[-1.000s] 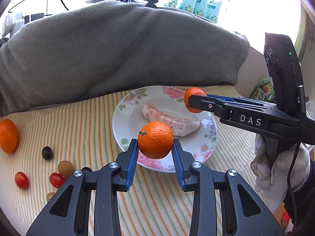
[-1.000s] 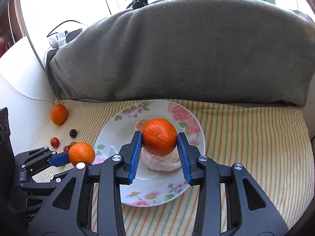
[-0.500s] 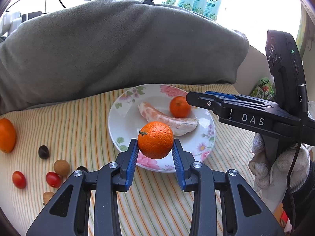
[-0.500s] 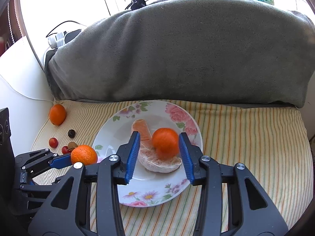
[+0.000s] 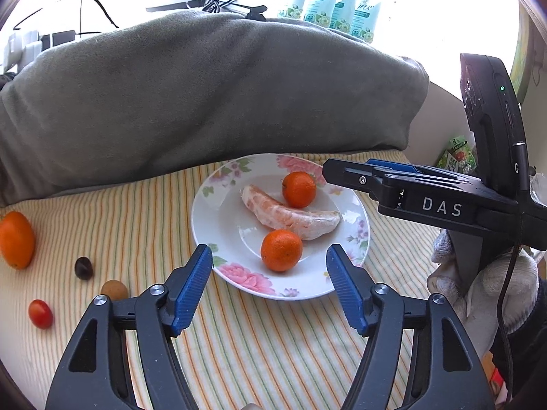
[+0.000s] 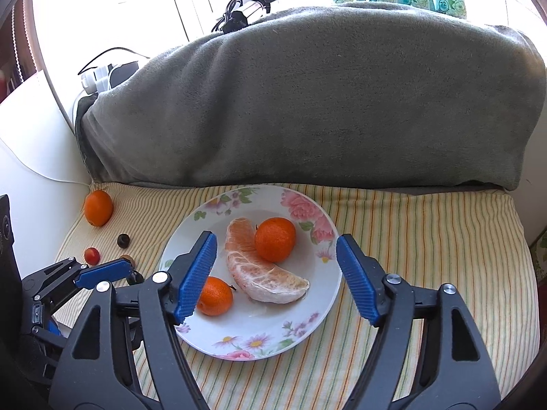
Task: Organize fruits
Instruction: 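Lift the right tool away from the plate, then close the left tool on a brown kiwi while the right tool grasps another kiwi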
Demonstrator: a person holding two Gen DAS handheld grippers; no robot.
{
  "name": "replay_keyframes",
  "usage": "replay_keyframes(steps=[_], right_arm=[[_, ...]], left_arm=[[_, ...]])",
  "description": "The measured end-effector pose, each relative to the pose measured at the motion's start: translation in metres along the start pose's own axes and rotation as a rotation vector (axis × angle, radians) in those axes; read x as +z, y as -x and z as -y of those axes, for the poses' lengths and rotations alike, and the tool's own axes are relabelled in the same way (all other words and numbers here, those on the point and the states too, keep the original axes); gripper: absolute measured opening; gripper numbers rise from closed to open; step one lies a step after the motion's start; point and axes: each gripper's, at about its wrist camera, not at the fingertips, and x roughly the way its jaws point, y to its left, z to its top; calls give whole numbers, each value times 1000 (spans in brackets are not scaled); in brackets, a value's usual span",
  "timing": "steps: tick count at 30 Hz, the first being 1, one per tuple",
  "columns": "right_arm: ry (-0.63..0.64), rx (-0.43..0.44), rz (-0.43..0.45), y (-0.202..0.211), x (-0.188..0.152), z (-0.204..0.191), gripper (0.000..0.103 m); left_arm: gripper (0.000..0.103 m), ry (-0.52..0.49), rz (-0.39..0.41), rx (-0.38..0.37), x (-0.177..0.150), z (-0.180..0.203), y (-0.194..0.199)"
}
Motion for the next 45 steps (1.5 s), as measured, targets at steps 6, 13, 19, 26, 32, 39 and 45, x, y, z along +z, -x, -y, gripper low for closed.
replay_keyframes(steps=[6, 13, 19, 26, 32, 39, 45], right_arm=[[4, 3, 14, 5, 0, -2, 87], [18, 16, 21, 11, 2, -11, 87], [32, 26, 23, 13, 4, -18, 87], [64, 56, 30, 16, 4, -29, 87], [100, 95, 47, 16, 5, -42, 87], [167, 134, 27, 10, 8, -64, 87], [207, 211, -28, -3, 9, -87, 87]], left_arm=[[69, 1, 6, 1, -2, -3, 6], [69, 5, 17, 1, -3, -8, 13], [69, 14, 29, 13, -7, -16, 23], [69, 32, 39, 59, -21, -41, 41], [69, 76, 37, 104, -39, -75, 58], [69, 125, 19, 161, -69, -107, 77], [69, 158, 8, 179, -89, -122, 87]])
